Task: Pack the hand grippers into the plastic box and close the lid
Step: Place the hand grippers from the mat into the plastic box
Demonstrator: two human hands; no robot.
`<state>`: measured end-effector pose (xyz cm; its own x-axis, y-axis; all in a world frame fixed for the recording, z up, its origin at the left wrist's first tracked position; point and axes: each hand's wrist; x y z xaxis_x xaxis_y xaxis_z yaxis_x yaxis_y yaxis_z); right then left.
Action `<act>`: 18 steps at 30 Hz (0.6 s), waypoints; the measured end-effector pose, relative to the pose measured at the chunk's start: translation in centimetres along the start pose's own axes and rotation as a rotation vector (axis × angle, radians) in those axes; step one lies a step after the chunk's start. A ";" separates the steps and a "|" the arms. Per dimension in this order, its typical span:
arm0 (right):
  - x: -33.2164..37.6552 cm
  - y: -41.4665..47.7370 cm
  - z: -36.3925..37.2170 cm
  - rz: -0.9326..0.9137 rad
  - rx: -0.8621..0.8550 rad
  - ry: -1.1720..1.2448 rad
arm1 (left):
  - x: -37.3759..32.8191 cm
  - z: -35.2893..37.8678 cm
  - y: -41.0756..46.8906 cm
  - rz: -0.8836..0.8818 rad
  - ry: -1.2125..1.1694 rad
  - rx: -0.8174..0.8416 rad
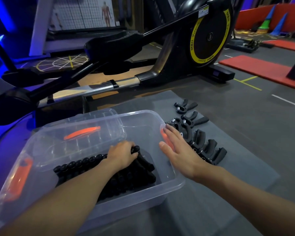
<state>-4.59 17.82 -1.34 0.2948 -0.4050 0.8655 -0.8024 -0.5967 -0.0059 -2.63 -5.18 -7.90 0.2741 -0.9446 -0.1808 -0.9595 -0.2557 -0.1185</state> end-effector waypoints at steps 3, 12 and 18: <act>0.0 0.0 0.0 -0.007 -0.008 -0.011 | 0.1 -0.8 -0.3 0.005 -0.006 0.009; 0.4 -1.4 -0.6 0.038 -0.330 0.225 | -7.6 -7.1 -3.9 0.268 -0.397 -0.406; -7.9 -2.5 -3.5 0.304 -0.417 -0.076 | -12.6 -6.0 -6.1 0.370 -0.267 -0.303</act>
<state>-6.73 24.98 -6.44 0.0404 -0.5753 0.8170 -0.9915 -0.1242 -0.0384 -0.61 7.04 0.96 -0.1157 -0.9075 -0.4038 -0.9603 -0.0017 0.2791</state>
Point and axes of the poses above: each hand's wrist, its own y-axis towards the middle knuckle, its own z-axis out of the palm, x = y × z, and after that the axes turned 7 degrees about y, right-handed
